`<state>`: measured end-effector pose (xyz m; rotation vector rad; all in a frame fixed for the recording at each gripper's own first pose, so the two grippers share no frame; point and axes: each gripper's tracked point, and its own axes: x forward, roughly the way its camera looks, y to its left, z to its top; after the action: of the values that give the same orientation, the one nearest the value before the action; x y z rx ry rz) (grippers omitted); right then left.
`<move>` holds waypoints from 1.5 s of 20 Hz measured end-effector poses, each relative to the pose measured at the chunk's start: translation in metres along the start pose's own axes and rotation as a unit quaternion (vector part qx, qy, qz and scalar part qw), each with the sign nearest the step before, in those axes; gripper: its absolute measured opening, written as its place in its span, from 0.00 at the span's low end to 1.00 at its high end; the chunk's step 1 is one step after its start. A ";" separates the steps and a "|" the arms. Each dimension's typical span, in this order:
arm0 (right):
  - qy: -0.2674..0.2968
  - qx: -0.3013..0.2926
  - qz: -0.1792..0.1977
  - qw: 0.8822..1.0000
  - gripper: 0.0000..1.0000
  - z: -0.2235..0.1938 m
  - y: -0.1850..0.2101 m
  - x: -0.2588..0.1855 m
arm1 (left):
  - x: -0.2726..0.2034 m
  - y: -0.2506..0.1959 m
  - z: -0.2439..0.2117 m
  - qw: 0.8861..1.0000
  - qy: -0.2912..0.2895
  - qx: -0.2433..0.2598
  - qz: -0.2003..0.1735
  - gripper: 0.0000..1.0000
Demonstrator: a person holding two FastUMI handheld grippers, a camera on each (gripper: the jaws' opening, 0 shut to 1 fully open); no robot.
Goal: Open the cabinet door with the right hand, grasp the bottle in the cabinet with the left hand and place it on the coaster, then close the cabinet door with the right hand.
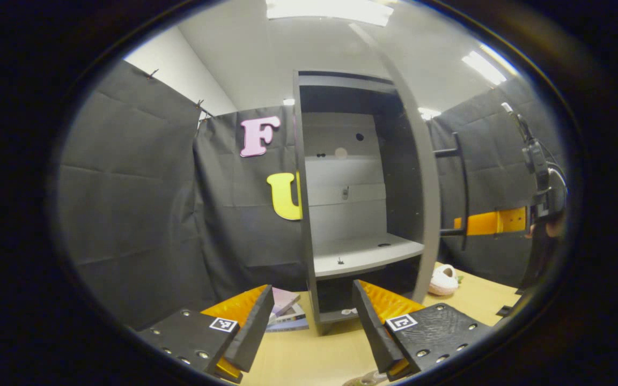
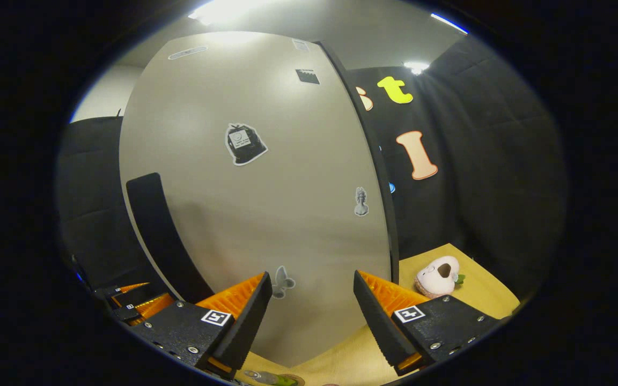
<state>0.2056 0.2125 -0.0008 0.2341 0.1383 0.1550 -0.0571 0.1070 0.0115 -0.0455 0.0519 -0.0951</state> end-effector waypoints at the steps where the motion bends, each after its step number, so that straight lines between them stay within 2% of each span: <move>1: 0.000 -0.009 -0.010 1.000 0.94 -0.002 -0.005 0.002 | 0.002 -0.006 0.004 1.000 -0.003 0.003 -0.004 0.81; 2: 0.000 -0.018 -0.016 1.000 0.94 -0.004 -0.008 0.003 | 0.005 -0.011 0.006 1.000 -0.003 0.007 -0.007 0.88; 4: 0.003 -0.034 -0.018 0.999 0.94 -0.011 -0.006 0.008 | 0.015 -0.022 0.011 1.000 -0.010 0.001 -0.014 0.81; 7: -0.031 -0.077 -0.040 0.996 0.95 -0.001 -0.007 0.006 | 0.031 -0.040 0.007 0.999 -0.002 -0.016 -0.029 0.88; 10: -0.054 -0.103 -0.032 0.993 0.95 0.001 0.005 0.006 | 0.043 -0.048 0.004 0.999 0.001 -0.013 -0.033 0.88; 11: -0.060 -0.109 -0.030 0.992 0.95 0.002 0.010 0.005 | 0.048 -0.051 0.004 0.999 0.001 -0.018 -0.035 0.80; 12: -0.065 -0.112 -0.028 0.991 0.95 0.003 0.013 0.003 | 0.052 -0.052 0.000 0.999 0.002 -0.025 -0.035 0.82; 15: -0.078 -0.113 -0.028 0.990 0.95 0.008 0.018 0.000 | 0.058 -0.057 -0.005 0.999 -0.002 -0.034 -0.033 0.88; 17: -0.073 -0.111 -0.031 0.991 0.95 0.006 0.018 -0.002 | 0.058 -0.064 -0.003 0.999 -0.003 -0.032 -0.040 0.80; 18: -0.069 -0.112 -0.033 0.991 0.95 0.004 0.017 -0.002 | 0.059 -0.067 0.001 0.999 -0.006 -0.029 -0.044 0.84; 22: -0.047 -0.115 -0.032 0.992 0.95 -0.011 0.017 0.000 | 0.064 -0.082 0.015 0.998 -0.022 -0.011 -0.060 0.80; 24: -0.030 -0.114 -0.041 0.992 0.95 -0.018 0.012 0.001 | 0.061 -0.097 0.018 0.997 -0.027 0.017 -0.073 0.84; 25: -0.030 -0.105 -0.041 0.993 0.91 -0.018 0.014 0.002 | 0.058 -0.101 0.023 0.996 -0.037 0.027 -0.072 0.88; 26: -0.031 -0.096 -0.047 0.994 0.95 -0.016 0.012 0.004 | 0.053 -0.100 0.026 0.997 -0.038 0.034 -0.066 0.81; 27: -0.032 -0.089 -0.048 0.994 0.94 -0.015 0.011 0.004 | 0.051 -0.100 0.025 0.997 -0.038 0.031 -0.064 0.87; 28: -0.033 -0.084 -0.048 0.995 0.94 -0.015 0.011 0.004 | 0.048 -0.100 0.027 0.997 -0.041 0.021 -0.067 0.84; 30: -0.039 -0.085 -0.047 0.994 0.94 -0.012 0.014 0.004 | 0.043 -0.093 0.027 0.998 -0.039 0.016 -0.056 0.88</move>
<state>0.2057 0.2289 -0.0099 0.0633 0.0569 0.0638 -0.0212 0.0119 0.0402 -0.0194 -0.0295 -0.2061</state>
